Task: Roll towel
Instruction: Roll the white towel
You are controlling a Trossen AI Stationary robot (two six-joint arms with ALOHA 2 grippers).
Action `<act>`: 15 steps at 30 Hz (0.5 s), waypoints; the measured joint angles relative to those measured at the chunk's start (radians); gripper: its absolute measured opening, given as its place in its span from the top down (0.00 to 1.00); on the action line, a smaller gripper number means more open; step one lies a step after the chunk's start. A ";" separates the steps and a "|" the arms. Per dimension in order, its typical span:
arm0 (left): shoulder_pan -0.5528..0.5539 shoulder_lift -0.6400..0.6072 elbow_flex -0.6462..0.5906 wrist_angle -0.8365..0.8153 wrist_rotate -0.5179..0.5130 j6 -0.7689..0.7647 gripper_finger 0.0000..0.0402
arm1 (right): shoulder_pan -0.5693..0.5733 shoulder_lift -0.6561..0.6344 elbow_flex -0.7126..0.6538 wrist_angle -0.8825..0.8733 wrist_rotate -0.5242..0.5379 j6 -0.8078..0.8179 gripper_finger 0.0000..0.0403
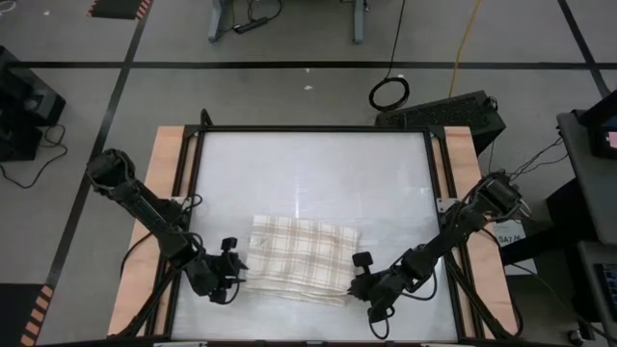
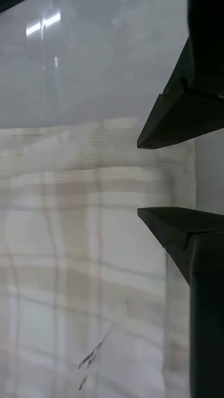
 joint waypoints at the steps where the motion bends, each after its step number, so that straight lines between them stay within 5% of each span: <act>1: 0.000 0.002 -0.001 0.000 0.007 0.001 0.58 | 0.000 0.000 0.000 0.000 0.000 0.000 0.99; 7: 0.000 0.039 -0.001 0.003 0.026 0.002 0.64 | 0.000 0.000 0.000 0.000 -0.001 0.002 1.00; 15: 0.000 0.085 -0.001 0.010 0.025 0.021 0.97 | -0.002 0.000 0.000 0.000 0.000 0.004 0.99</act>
